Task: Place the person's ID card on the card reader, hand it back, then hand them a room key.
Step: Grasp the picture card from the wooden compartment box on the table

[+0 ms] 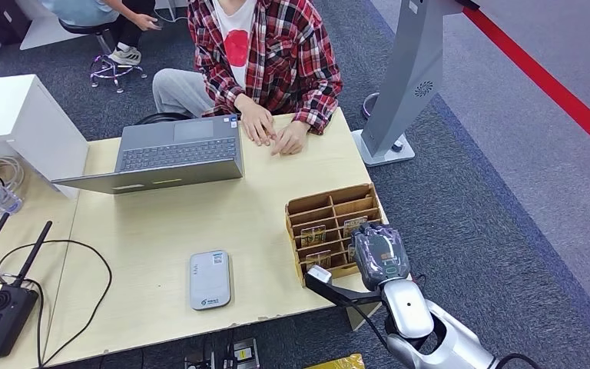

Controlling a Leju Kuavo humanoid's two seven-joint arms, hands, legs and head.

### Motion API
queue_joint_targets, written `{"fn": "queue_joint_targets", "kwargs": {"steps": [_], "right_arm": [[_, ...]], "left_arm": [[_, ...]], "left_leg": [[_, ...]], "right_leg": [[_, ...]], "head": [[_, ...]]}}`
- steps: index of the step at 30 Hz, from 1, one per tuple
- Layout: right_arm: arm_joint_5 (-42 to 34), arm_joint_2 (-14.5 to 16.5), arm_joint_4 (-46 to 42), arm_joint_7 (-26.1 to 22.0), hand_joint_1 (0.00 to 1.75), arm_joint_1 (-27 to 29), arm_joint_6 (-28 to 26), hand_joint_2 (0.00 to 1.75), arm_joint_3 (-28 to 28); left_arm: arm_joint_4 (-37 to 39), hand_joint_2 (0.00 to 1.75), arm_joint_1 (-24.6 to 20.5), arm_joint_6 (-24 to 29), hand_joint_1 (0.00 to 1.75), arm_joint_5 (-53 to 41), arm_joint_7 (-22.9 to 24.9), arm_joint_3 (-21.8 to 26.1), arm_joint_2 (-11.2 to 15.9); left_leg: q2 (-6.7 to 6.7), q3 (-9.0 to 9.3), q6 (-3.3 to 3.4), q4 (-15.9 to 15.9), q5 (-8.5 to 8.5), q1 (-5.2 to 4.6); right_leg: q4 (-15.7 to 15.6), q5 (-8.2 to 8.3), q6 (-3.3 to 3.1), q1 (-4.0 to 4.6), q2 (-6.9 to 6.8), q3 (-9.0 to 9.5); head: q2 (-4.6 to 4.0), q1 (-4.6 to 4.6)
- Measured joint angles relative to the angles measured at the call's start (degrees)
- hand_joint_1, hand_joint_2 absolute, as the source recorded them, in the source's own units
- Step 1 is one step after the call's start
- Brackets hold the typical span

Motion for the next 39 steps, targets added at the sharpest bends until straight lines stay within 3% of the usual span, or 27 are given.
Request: {"fn": "queue_joint_targets", "kwargs": {"steps": [15,39], "right_arm": [[1.21,0.02,-1.75,0.42,0.80,0.01,0.41,1.75,-0.58],[-2.48,0.14,0.68,0.30,1.00,0.39,0.35,1.75,-0.98]], "left_arm": [[0.00,0.00,0.00,-0.01,0.00,0.04,0.00,0.02,0.05],[0.00,0.00,0.00,-0.25,0.00,-0.22,0.15,0.02,0.12]], "left_leg": [[0.00,0.00,0.00,0.00,0.00,0.00],[0.00,0.00,0.00,0.00,0.00,0.00]], "right_leg": [[0.00,0.00,0.00,0.00,0.00,0.00],[0.00,0.00,0.00,0.00,0.01,-0.01]], "head": [[0.00,0.00],[0.00,0.00]]}}
